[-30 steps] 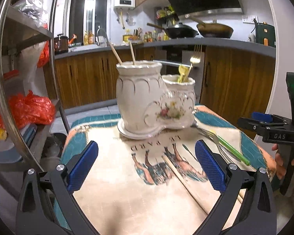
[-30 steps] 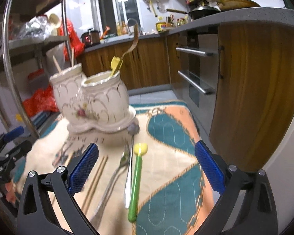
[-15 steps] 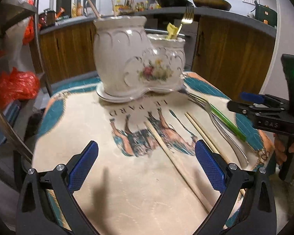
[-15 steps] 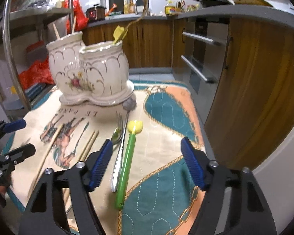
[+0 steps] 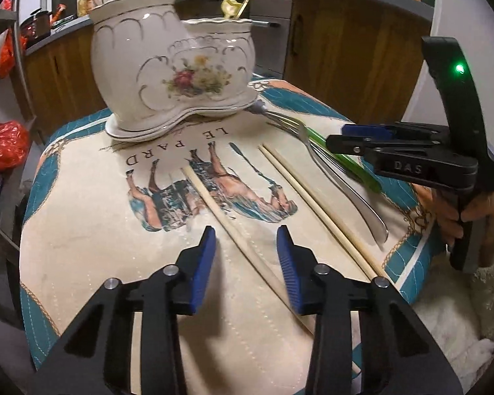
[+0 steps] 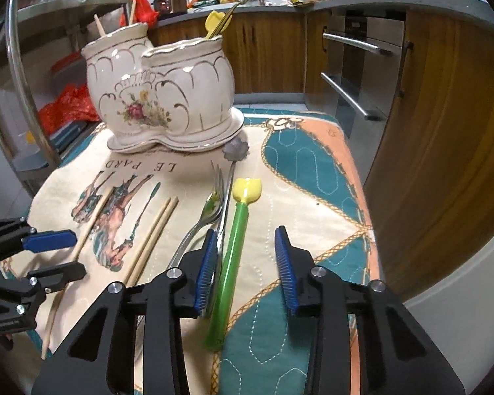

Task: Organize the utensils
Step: 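Grasp another green-handled utensil with the right tool while the left grasps a chopstick, then lift the green utensil with the right tool while the left carries the chopstick, then release the green utensil into the smaller cup while the left drops the chopstick into the tall cup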

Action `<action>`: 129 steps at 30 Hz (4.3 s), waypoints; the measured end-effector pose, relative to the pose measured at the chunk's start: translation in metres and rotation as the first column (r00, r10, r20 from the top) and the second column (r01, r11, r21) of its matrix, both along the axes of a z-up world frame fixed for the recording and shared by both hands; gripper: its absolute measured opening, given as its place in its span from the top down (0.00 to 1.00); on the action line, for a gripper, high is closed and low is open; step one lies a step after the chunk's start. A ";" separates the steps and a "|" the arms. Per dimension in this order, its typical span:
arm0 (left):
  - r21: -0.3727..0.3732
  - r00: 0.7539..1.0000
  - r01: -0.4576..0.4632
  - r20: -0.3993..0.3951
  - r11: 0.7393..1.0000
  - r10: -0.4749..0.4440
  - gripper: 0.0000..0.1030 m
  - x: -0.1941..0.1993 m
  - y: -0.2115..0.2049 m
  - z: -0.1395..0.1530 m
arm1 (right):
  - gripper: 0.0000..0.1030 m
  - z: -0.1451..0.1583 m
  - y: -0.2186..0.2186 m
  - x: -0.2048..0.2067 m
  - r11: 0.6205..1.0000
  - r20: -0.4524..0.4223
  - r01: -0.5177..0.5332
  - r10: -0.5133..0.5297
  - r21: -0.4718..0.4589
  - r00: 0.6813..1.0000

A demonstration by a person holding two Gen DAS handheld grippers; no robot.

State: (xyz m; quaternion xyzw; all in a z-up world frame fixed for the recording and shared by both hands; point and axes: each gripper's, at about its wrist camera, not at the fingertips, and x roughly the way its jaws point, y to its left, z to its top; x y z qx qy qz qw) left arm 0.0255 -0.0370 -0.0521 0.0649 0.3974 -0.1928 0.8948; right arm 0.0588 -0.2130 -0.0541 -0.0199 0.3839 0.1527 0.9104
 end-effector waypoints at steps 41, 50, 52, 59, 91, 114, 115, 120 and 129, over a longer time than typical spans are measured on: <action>0.004 0.997 0.006 0.079 1.000 -0.006 0.94 0.011 0.029 0.011 | 0.90 0.028 -0.019 -0.001 0.987 0.093 -0.022 0.007 0.160 0.996; -0.176 0.934 0.025 0.354 0.984 0.040 0.94 -0.004 0.057 0.069 | 0.90 0.065 -0.025 -0.016 0.953 0.264 -0.083 0.003 0.290 0.964; -0.187 0.913 0.022 0.405 0.982 0.057 0.94 0.001 0.060 0.081 | 0.90 0.075 -0.022 -0.014 0.949 0.300 -0.093 -0.002 0.302 0.954; -0.241 0.857 0.020 0.504 0.970 0.108 0.94 0.026 0.069 0.129 | 0.90 0.110 -0.007 0.013 0.921 0.397 -0.153 -0.003 0.359 0.918; -0.354 0.760 -0.016 0.603 0.935 0.241 0.94 0.154 0.054 0.148 | 0.90 0.102 0.051 0.125 0.890 0.428 -0.133 -0.075 0.436 0.901; -0.348 0.811 -0.011 0.545 0.938 0.212 0.94 0.120 0.073 0.118 | 0.90 0.085 0.064 0.111 0.954 0.476 -0.097 -0.053 0.285 0.878; -0.349 0.814 -0.010 0.542 0.937 0.211 0.94 0.119 0.073 0.118 | 0.90 0.084 0.062 0.109 0.953 0.469 -0.099 -0.049 0.286 0.882; -0.350 0.822 -0.009 0.531 0.937 0.207 0.94 0.118 0.076 0.116 | 0.90 0.083 0.055 0.099 0.947 0.438 -0.106 -0.040 0.303 0.898; -0.342 0.831 -0.007 0.521 0.940 0.196 0.94 0.116 0.074 0.113 | 0.90 0.077 0.066 0.095 0.959 0.407 -0.132 0.019 0.250 0.913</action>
